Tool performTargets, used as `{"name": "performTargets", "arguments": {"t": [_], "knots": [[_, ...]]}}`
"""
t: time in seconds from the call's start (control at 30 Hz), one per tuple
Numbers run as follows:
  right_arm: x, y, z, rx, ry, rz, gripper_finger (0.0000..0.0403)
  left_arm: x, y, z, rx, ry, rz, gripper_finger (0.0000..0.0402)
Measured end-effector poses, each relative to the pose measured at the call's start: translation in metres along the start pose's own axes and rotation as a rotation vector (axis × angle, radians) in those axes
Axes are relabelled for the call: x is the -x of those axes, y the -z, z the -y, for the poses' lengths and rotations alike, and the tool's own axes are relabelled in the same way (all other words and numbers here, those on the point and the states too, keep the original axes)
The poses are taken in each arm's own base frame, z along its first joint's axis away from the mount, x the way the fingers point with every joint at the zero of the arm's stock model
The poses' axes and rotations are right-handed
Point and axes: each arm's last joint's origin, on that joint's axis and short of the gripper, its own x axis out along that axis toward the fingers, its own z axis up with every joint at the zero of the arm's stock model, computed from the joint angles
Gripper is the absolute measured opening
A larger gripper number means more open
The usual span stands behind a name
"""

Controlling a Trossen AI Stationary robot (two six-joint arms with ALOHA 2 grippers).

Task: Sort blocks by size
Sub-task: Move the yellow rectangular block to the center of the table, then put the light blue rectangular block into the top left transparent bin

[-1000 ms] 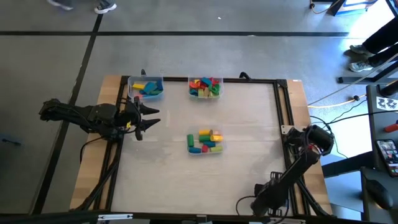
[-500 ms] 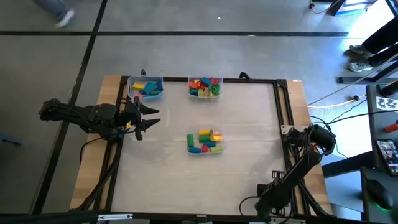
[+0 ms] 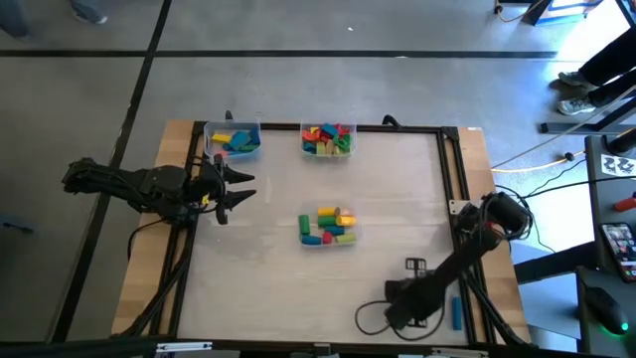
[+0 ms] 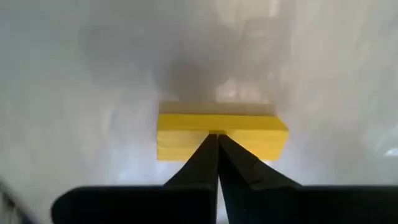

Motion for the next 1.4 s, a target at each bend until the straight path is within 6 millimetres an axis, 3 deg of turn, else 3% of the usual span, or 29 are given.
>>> {"name": "performTargets", "arguments": {"t": [0.2, 0.33, 0.47, 0.6, 0.93, 1.4], "knots": [[0.009, -0.015, 0.016, -0.029, 0.001, 0.061, 0.0009, 0.000, 0.000, 0.000, 0.000, 0.000, 0.000, 0.0198], [0.026, -0.020, 0.017, -0.045, 0.033, 0.141, 0.0010, 0.000, 0.000, 0.000, 0.000, 0.000, 0.000, 0.0198], [0.057, -0.003, 0.012, -0.095, 0.016, 0.120, 0.0010, 0.000, 0.000, 0.000, -0.001, 0.000, -0.001, 0.0198], [0.065, 0.021, 0.001, -0.182, -0.016, 0.071, 0.0010, 0.000, 0.000, 0.000, -0.001, -0.001, -0.002, 0.0198], [0.035, 0.084, -0.036, -0.273, -0.080, -0.182, 0.0010, 0.000, 0.000, 0.000, -0.001, 0.000, -0.001, 0.0198], [-0.005, 0.102, -0.031, -0.280, -0.060, -0.300, 0.0010, 0.000, -0.001, 0.000, 0.003, 0.001, 0.006, 0.0198]]}}
